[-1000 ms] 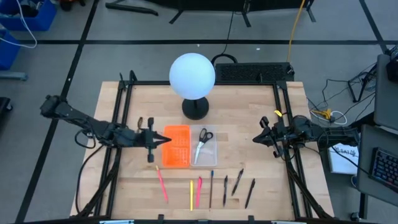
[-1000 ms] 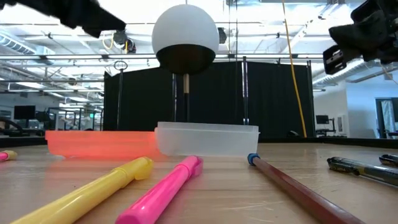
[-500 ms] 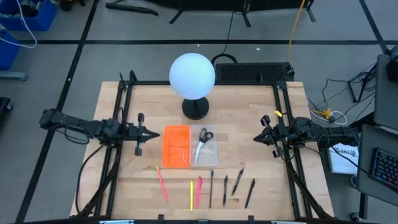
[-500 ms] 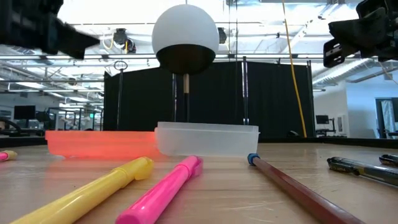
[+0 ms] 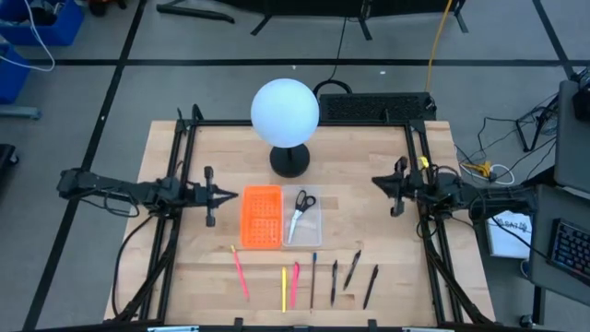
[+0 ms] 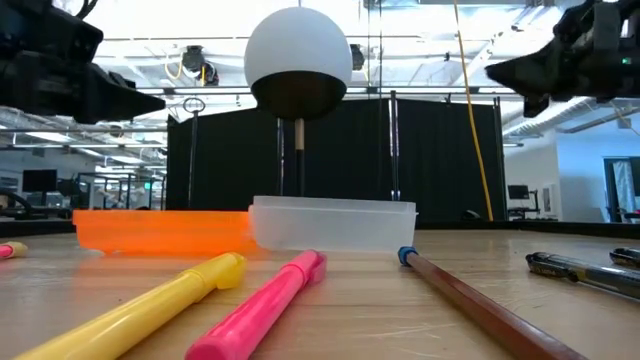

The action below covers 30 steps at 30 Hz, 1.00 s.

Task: Pick & place school supplies into a supply box
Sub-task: Put the right black pen into the pencil box

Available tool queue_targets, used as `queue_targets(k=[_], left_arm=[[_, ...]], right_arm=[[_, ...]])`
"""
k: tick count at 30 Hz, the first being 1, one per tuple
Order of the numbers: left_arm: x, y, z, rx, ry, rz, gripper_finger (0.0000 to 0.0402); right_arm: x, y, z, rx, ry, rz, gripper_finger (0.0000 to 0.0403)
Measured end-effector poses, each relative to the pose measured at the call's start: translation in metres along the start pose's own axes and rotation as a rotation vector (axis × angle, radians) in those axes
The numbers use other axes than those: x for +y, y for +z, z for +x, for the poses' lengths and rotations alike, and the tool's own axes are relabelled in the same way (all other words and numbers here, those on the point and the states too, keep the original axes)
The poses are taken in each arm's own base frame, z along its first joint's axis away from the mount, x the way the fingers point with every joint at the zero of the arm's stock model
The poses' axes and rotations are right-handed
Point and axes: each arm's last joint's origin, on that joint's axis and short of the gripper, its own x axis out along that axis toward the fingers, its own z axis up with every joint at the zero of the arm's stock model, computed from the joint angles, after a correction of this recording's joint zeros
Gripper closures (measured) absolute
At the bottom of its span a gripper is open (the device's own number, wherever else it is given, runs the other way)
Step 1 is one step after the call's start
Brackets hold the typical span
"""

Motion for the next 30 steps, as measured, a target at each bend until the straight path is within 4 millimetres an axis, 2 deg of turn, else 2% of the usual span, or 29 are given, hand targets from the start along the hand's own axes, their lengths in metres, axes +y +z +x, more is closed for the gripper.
queue_targets(k=[3,6,9,12,16,18,22,25,30], left_arm=[[0.003,0.002,0.0,0.01,0.081,0.0,0.0387],[0.004,0.002,0.0,0.016,0.106,0.0,0.0394],[0.004,0.003,0.0,-0.001,0.111,0.006,0.0398],[0.006,0.011,-0.001,-0.07,0.132,0.021,0.0392],[0.011,0.026,-0.004,-0.23,0.185,-0.005,0.0371],[0.014,0.033,-0.006,-0.299,0.222,0.006,0.0364],[0.016,0.039,-0.009,-0.362,0.253,0.016,0.0361],[0.016,0.039,-0.009,-0.356,0.252,0.019,0.036],[0.014,0.034,-0.006,-0.295,0.234,0.052,0.036]], right_arm=[[0.002,-0.004,0.005,0.11,0.01,0.024,0.0403],[0.012,0.027,0.016,0.153,0.052,0.062,0.0403],[0.029,0.049,0.034,0.327,0.095,0.105,0.0403],[0.057,0.073,0.059,0.483,0.157,0.146,0.0403],[0.105,0.094,0.095,0.756,0.128,0.14,0.0403],[0.129,0.098,0.109,0.898,0.074,0.133,0.0403],[0.17,0.101,0.13,1.139,-0.075,0.228,0.0403],[0.195,0.093,0.136,1.275,-0.213,0.337,0.0403],[0.228,0.073,0.131,1.352,-0.426,0.608,0.0403]])
